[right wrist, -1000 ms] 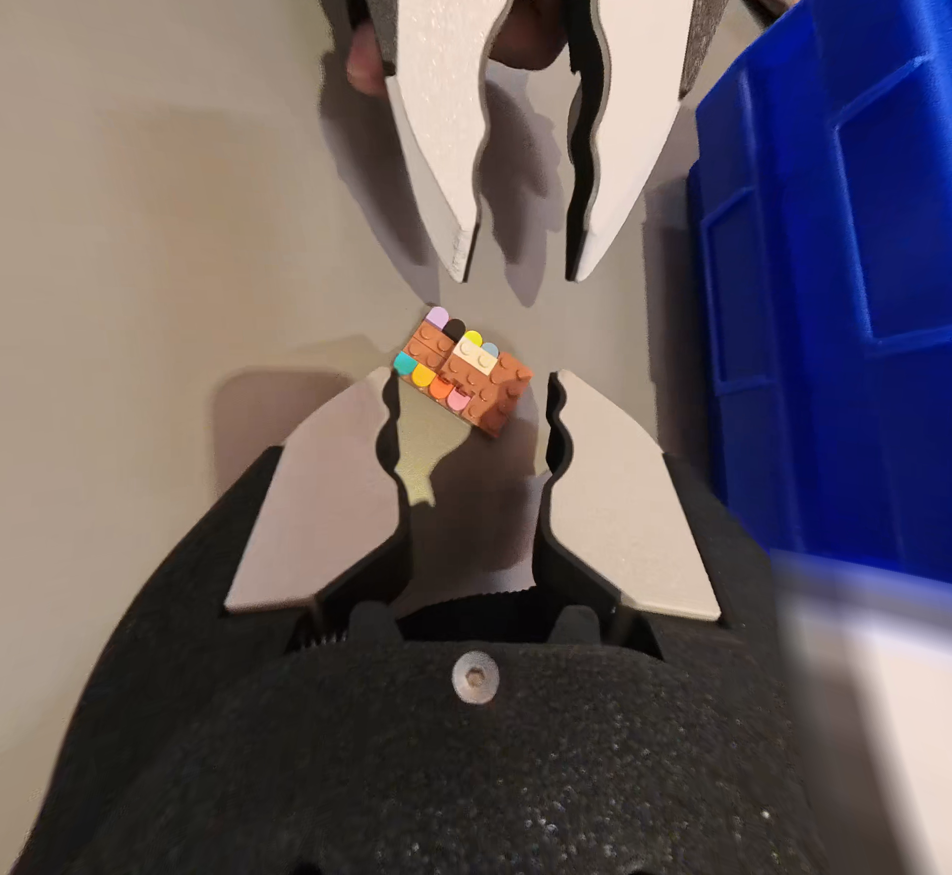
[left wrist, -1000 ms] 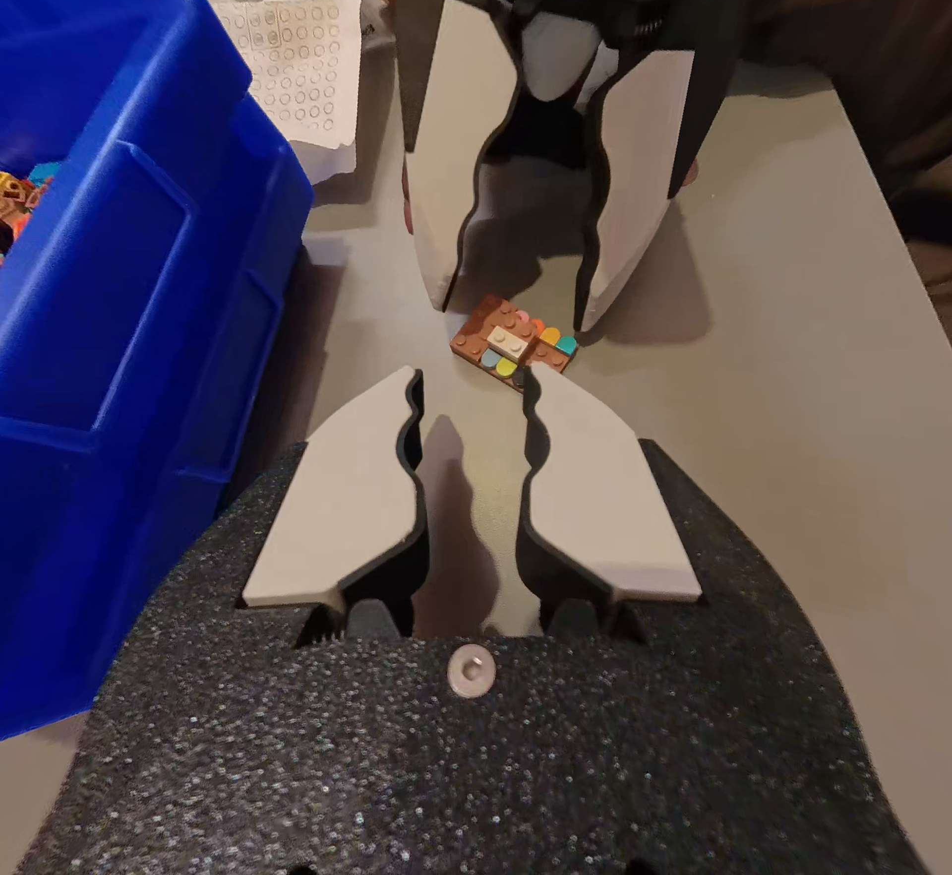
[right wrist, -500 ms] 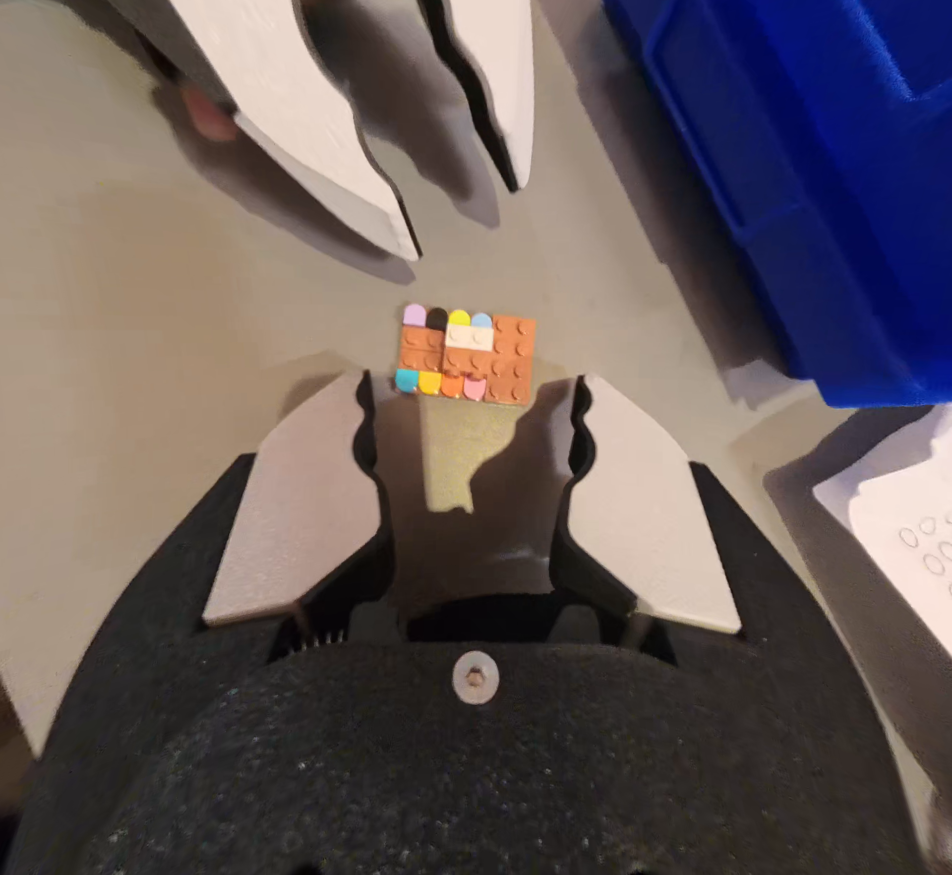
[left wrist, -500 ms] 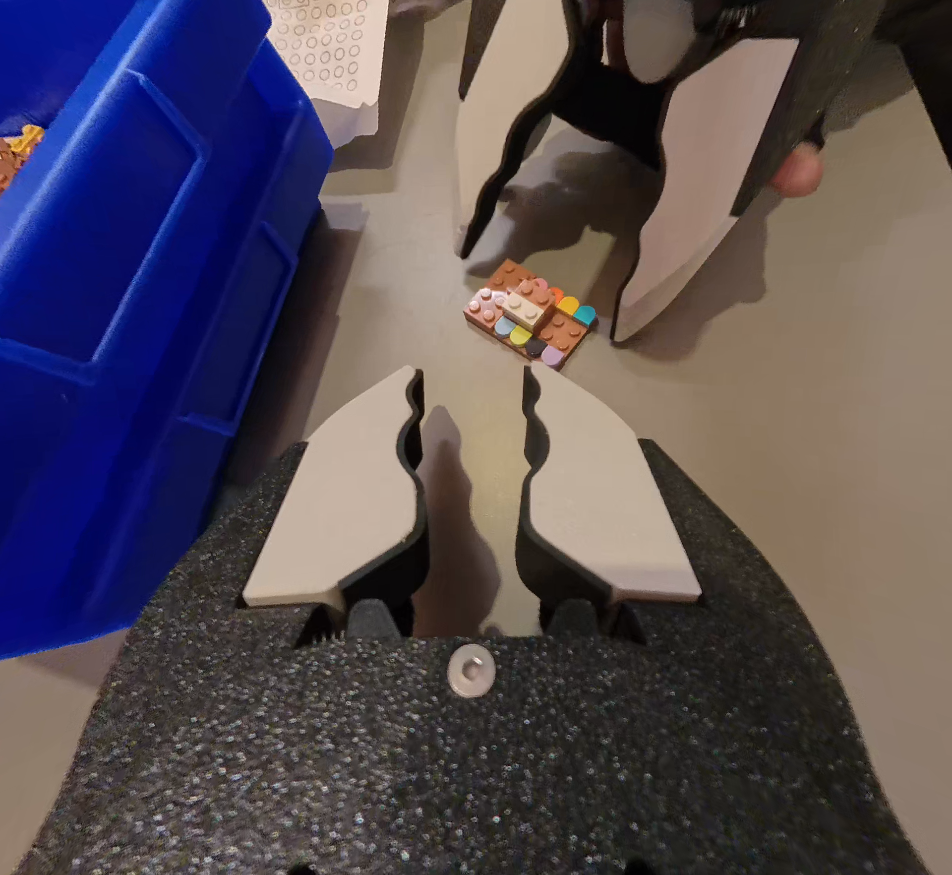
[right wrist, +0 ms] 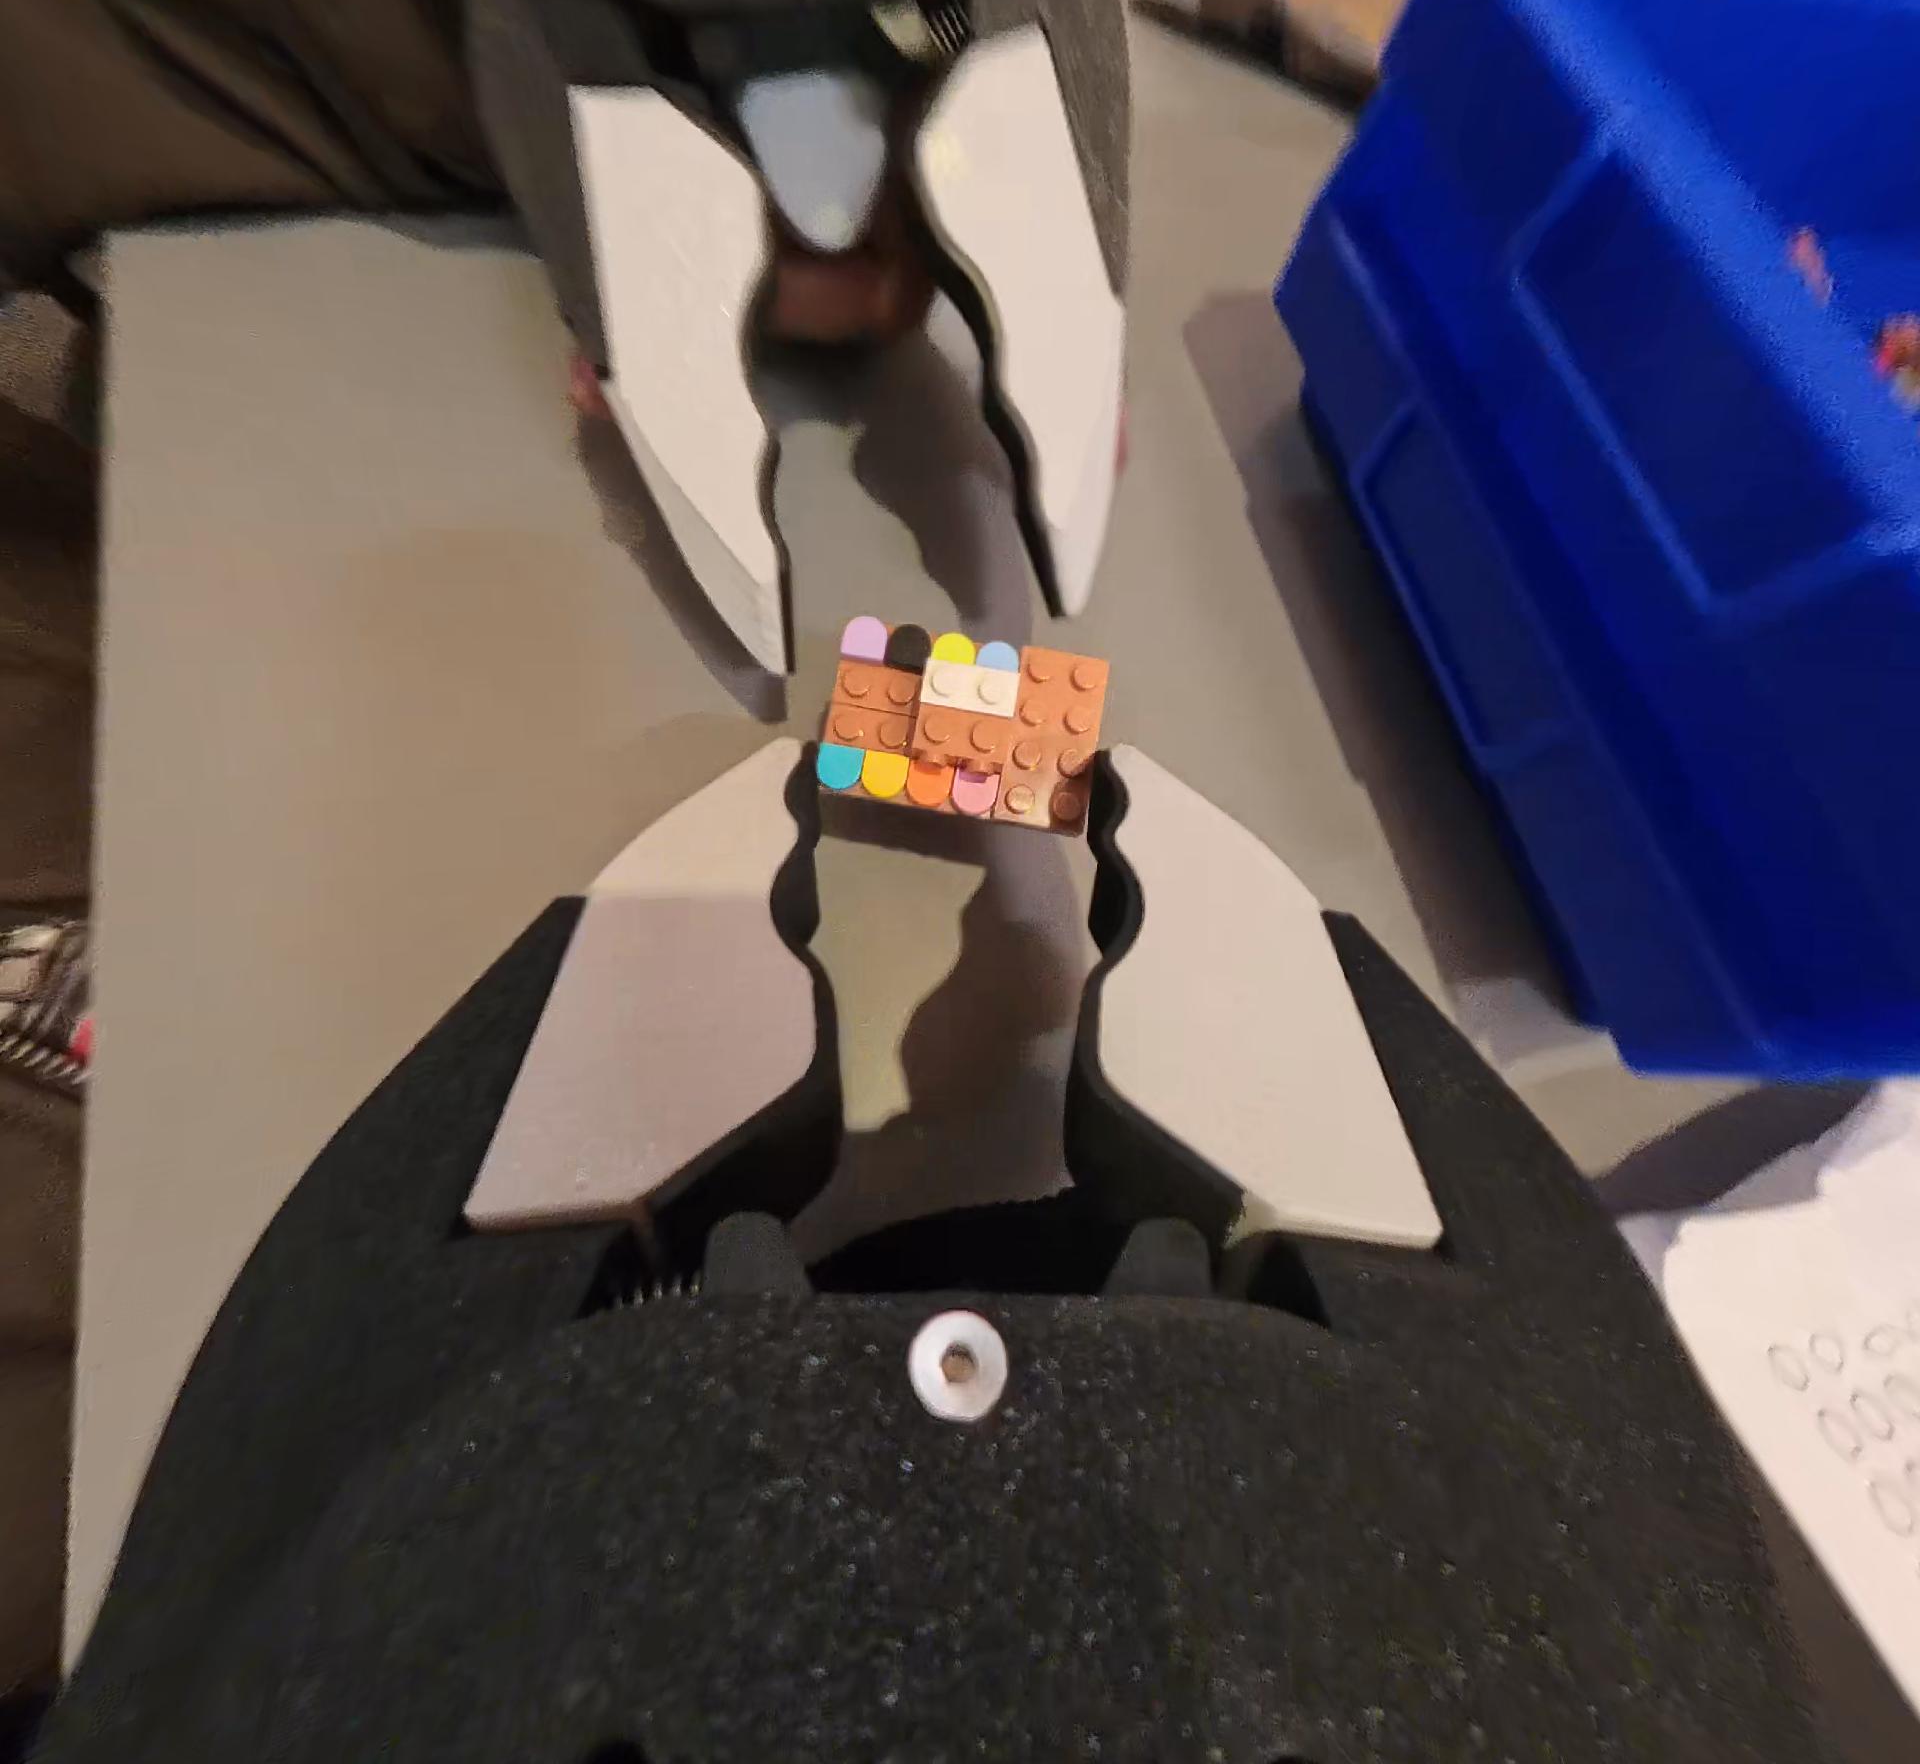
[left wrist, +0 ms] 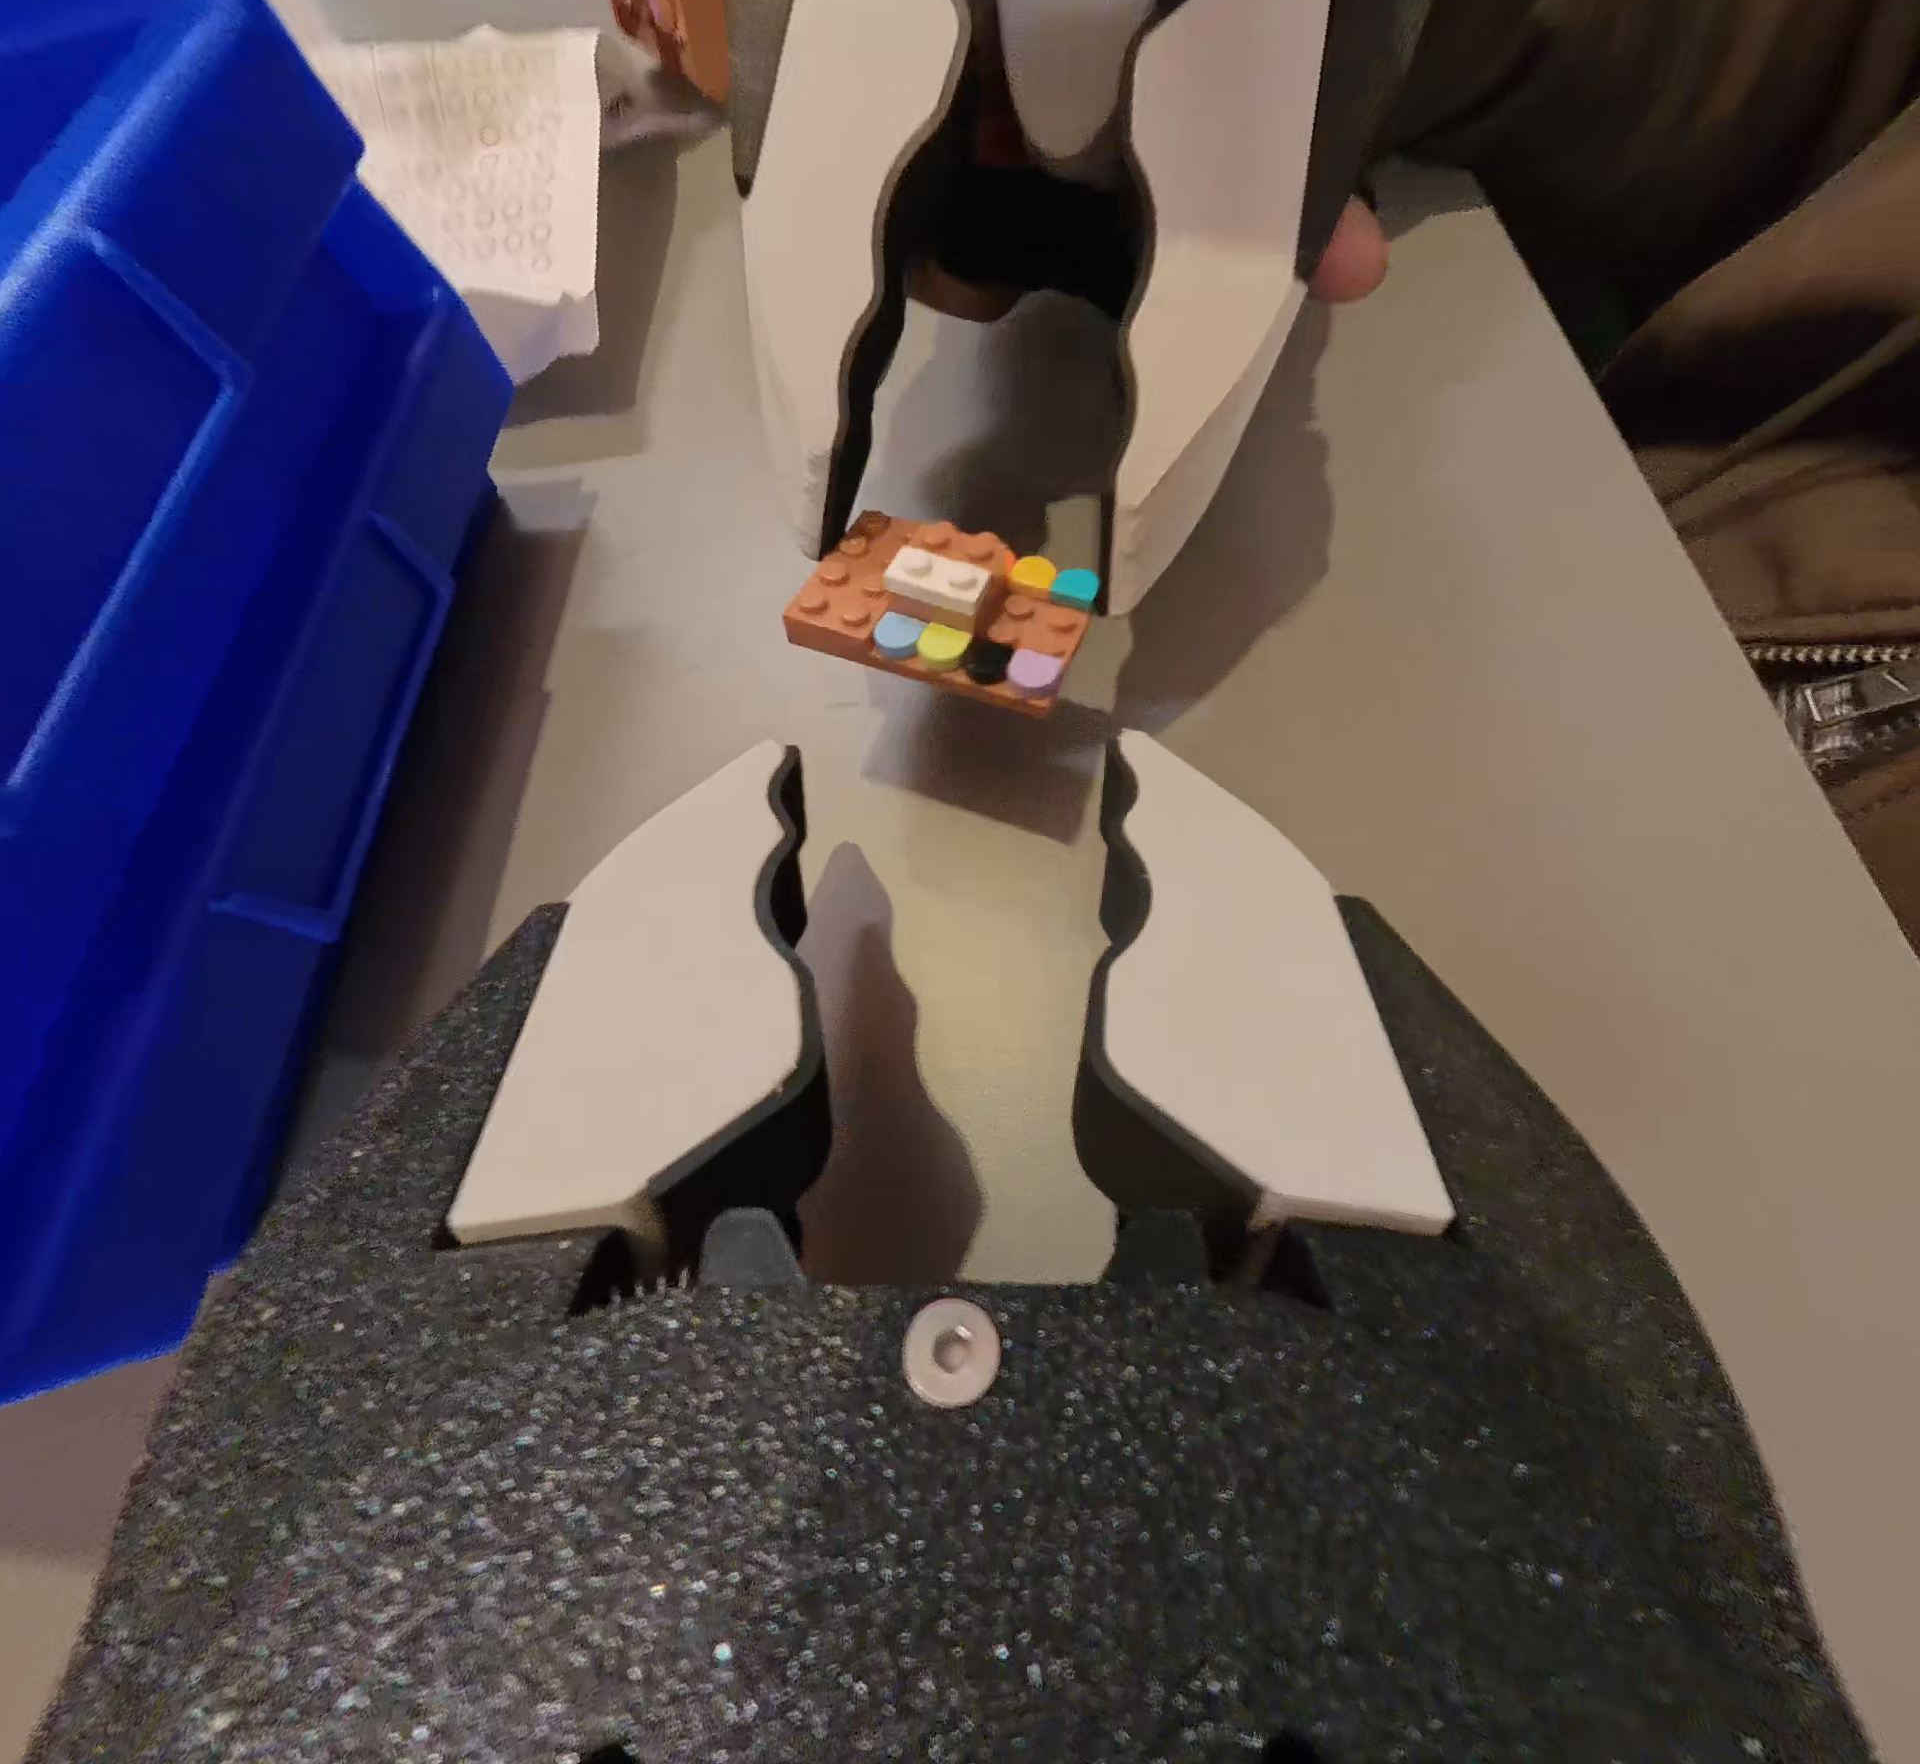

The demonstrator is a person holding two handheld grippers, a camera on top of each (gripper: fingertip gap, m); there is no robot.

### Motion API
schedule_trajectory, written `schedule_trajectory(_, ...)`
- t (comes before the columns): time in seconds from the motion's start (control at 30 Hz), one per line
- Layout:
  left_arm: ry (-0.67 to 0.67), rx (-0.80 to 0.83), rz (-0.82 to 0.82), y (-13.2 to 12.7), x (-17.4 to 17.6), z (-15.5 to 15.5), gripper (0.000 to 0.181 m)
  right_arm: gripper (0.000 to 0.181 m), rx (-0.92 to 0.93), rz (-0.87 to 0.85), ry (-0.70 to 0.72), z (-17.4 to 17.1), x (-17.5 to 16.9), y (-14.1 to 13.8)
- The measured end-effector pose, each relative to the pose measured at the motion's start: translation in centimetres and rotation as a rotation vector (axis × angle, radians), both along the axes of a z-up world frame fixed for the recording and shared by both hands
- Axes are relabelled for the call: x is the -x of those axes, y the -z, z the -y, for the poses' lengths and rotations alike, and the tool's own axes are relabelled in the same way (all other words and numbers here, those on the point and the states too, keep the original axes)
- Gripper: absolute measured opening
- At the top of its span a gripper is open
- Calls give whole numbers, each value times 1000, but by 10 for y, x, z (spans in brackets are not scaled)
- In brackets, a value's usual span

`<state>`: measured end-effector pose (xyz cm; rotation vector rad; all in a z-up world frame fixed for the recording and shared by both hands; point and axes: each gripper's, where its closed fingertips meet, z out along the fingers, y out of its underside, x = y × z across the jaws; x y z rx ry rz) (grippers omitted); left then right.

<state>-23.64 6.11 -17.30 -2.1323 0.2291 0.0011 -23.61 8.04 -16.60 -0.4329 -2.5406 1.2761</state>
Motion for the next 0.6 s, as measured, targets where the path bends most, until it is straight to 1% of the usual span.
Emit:
schedule_trajectory(0.07,27,-60,-23,-9,-4,-2,62,50,71,-58,-78,6,-9,-15)
schedule_trajectory(0.13,56,-127,-29,-21,-10,-4,63,50,116,-107,-127,10,-16,-26)
schedule_trajectory(0.2,96,-198,-45,-32,-18,-6,63,50,137,-140,-158,13,-20,-31)
schedule_trajectory(0.27,126,-235,-66,-38,-24,-6,63,50,139,-142,-174,15,-23,-31)
schedule_trajectory(0.47,149,-216,-66,-33,-28,-6,58,50,145,-157,-216,19,-28,-31)
schedule_trajectory(0.6,164,-243,-90,-35,-31,-6,55,50,150,-181,-232,20,-30,-32)
